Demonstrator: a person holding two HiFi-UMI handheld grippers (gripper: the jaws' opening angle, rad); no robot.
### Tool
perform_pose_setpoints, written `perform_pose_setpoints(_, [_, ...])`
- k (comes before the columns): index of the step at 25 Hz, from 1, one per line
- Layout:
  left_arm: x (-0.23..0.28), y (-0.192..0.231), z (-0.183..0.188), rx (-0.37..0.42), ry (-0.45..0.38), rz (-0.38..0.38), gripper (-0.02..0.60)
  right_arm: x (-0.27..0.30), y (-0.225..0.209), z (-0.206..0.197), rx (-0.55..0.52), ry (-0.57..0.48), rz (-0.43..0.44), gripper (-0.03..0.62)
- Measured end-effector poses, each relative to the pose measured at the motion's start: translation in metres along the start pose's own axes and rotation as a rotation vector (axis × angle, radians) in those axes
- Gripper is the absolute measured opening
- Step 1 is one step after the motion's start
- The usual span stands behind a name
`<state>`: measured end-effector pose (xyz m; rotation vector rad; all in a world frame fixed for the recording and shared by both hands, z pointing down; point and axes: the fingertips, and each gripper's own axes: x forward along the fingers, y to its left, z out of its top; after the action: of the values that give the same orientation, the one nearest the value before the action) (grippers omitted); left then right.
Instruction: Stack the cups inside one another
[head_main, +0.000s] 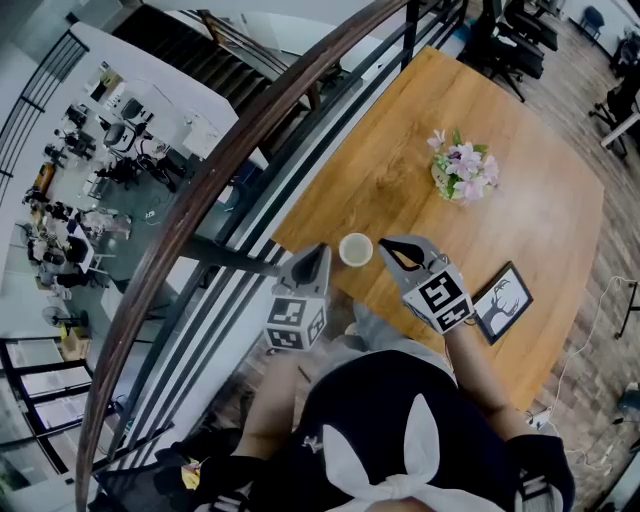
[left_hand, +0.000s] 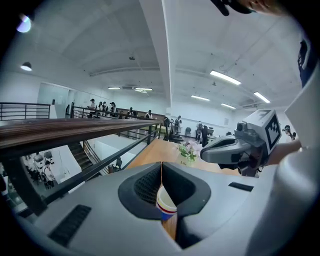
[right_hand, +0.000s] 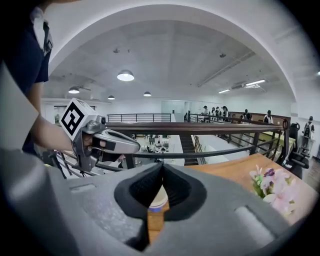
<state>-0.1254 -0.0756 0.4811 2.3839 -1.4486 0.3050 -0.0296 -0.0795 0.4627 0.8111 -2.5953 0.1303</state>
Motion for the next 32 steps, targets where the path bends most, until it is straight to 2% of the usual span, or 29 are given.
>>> perform_pose_setpoints(5, [-0.008, -0.005, 0.004, 0.0, -0.022, -0.001, 0.017, -0.006, 0.01, -0.006, -0.012, 0.012, 0.004, -0.002])
perform_pose_setpoints(11, [-0.015, -0.019, 0.008, -0.005, -0.049, -0.049, 0.015, -0.008, 0.017, -0.007, -0.031, 0.009, -0.016, -0.002])
perform_pose_setpoints(15, [-0.018, -0.024, 0.008, 0.015, -0.052, -0.052, 0.015, -0.01, 0.023, -0.007, -0.046, 0.009, -0.02, -0.003])
perform_pose_setpoints(32, [-0.027, -0.023, 0.0, 0.011, -0.045, -0.047, 0.015, -0.013, 0.033, -0.012, -0.053, 0.039, -0.022, -0.003])
